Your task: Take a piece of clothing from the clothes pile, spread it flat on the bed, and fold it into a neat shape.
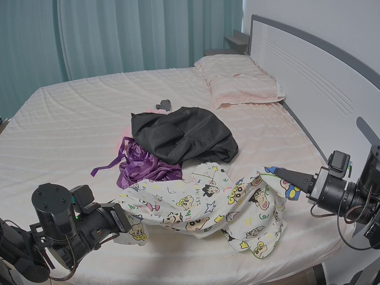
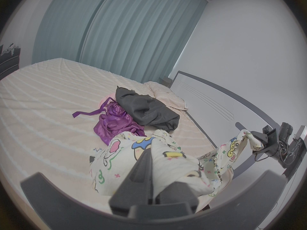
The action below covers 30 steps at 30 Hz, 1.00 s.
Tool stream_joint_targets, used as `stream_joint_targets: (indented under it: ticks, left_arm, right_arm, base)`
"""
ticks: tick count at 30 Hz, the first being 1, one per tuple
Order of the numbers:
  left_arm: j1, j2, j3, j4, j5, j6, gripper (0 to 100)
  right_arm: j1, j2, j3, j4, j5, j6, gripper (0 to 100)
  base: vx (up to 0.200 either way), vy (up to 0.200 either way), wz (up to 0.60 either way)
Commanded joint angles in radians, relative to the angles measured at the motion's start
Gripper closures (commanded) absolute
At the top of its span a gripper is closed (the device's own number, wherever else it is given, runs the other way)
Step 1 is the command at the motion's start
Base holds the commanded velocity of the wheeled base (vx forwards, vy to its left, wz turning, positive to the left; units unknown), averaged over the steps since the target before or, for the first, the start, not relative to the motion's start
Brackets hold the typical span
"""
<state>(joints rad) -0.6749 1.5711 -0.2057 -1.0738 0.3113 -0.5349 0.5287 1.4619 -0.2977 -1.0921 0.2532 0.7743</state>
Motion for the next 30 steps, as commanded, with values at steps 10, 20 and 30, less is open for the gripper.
stream_joint_targets:
  ticks: [10,20,30]
  left_arm:
    - [0.000,-0.013,0.011,0.000,0.002,-0.007,100]
    - [-0.002,-0.045,0.019,0.000,0.000,-0.008,100]
    - [0.000,-0.077,0.023,0.000,0.000,-0.008,100]
  right_arm:
    - [0.000,-0.014,0.015,0.000,-0.002,0.002,100]
    - [0.002,-0.025,0.015,0.000,-0.002,0.000,100]
    - [0.002,-0.064,0.015,0.001,-0.003,0.000,100]
  base:
    - [-0.100,0.000,0.00]
    - [0.000,0.000,0.00]
    - [0.000,0.200,0.00]
